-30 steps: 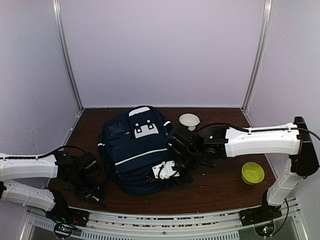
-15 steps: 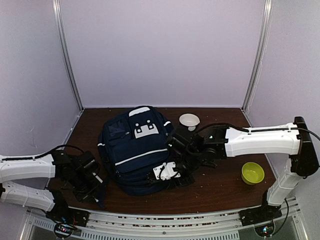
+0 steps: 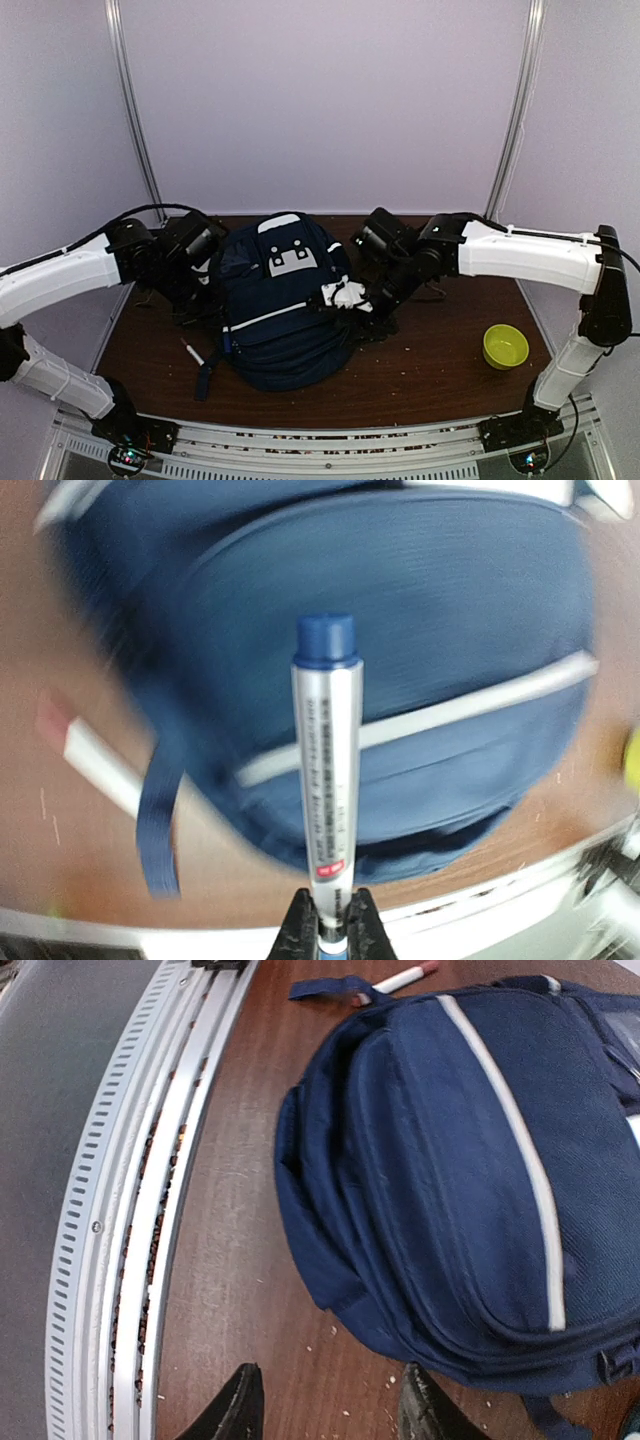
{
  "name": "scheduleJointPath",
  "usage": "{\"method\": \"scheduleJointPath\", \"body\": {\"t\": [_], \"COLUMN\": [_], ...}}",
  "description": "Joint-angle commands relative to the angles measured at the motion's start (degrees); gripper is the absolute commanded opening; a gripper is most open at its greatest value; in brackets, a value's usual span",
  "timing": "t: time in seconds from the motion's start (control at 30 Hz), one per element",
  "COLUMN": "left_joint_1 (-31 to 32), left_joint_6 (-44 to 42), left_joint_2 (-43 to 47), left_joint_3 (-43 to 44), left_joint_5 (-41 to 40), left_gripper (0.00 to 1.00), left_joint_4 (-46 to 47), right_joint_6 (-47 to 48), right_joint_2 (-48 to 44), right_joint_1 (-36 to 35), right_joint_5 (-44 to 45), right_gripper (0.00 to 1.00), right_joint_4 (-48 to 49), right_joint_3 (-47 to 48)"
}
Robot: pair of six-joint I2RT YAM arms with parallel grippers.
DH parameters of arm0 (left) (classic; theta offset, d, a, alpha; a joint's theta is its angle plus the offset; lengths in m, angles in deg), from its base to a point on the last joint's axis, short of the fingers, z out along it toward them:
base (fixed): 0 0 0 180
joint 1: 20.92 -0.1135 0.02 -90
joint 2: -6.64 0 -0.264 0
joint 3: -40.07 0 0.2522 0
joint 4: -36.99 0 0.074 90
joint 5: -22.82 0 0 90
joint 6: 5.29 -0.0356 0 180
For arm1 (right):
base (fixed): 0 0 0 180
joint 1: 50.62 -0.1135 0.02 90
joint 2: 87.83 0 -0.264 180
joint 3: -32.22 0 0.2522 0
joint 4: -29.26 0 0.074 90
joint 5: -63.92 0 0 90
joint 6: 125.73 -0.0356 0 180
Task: Pack the student bag
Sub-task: Place the pen in the upper front pocket of the bag.
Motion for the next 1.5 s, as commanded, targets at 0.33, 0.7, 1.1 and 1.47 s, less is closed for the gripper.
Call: {"method": "scheduleJointPath", "body": {"t": [0.33, 0.7, 1.1, 1.47], "left_joint_1": [16.1, 18.6, 18.5, 18.1], "left_joint_6": [-59.3, -65.3, -64.6, -61.0], "left_joint_2": [-25.2, -36.8, -41.6, -45.0], "left_joint_3": [26.5, 32.1, 34.9, 38.0], "left_joint_5": [-0.8, -11.2, -22.0, -37.7], "left_gripper": [0.00, 0.00, 0.00, 0.00], "left_joint_4": [1.9, -4.1, -8.2, -15.0], "right_joint_6": [-17.1, -15.4, -14.9, -14.9], "right_joint_2": [-16.6, -20.9, -20.4, -19.7], "right_joint_1": [27.3, 29.6, 29.6, 29.6], "right_joint_5": [-4.9, -2.4, -2.7, -3.1], "right_gripper": [0.48, 0.49, 0.49, 0.49], "right_joint_4": [7.5, 10.6, 10.7, 10.5], "right_joint_3": [-6.4, -10.8, -11.6, -11.6]}}
